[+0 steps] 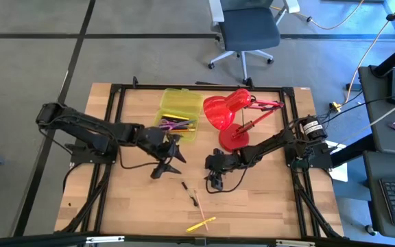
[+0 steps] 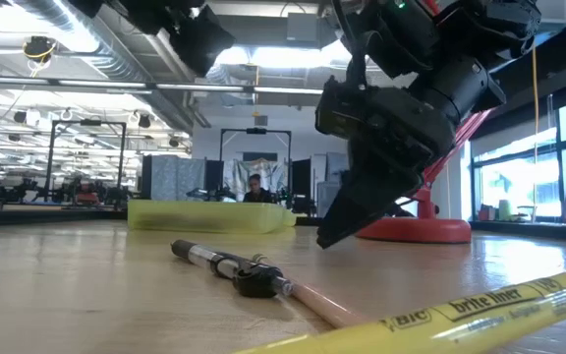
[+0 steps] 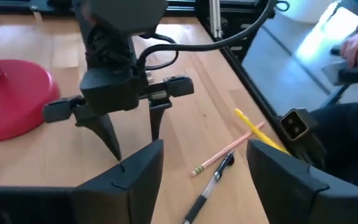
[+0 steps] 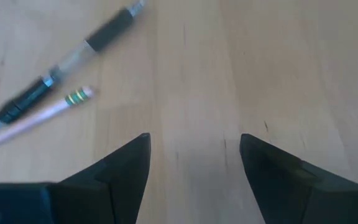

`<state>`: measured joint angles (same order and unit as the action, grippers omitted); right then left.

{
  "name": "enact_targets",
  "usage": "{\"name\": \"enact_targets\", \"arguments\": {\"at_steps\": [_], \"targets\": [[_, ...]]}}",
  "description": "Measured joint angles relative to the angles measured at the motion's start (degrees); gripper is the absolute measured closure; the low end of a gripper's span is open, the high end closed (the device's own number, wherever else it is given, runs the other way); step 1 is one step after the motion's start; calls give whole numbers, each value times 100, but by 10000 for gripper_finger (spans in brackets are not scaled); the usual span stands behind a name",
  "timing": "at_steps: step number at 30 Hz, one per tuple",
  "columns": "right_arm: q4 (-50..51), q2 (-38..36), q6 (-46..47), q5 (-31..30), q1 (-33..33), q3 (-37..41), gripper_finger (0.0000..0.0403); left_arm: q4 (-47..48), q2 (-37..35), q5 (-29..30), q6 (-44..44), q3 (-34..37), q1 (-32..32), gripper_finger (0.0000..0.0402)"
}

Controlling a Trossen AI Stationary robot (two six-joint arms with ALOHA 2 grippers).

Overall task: Pick & place school supplies into a supply box
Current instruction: Put the black transparent pen into the yellow supply box

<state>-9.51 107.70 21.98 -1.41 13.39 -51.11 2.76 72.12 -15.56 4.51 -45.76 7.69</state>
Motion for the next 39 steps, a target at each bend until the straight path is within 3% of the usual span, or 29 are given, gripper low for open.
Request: {"name": "enact_targets", "arguments": {"at_steps": [4,10,17,26,39], "targets": [[193,0,-4,-4,0,-15,152,-23,192,592,-251,-2,452,186],[279,-2,-4,-3,0,-20,152,-410,1062,894,-375,-18,928,200],[303,-4,-17,-7,0,-17,152,-399,2290,1055,-838,-604,1289,224],[307,-4,-17,-4,-2,-11,152,-306,3373,1195,-1191,-1317,1479,246],[301,-4,-20,-4,-2,-4,152,-102,3943,1259,-1322,-1441,1516,259]]}}
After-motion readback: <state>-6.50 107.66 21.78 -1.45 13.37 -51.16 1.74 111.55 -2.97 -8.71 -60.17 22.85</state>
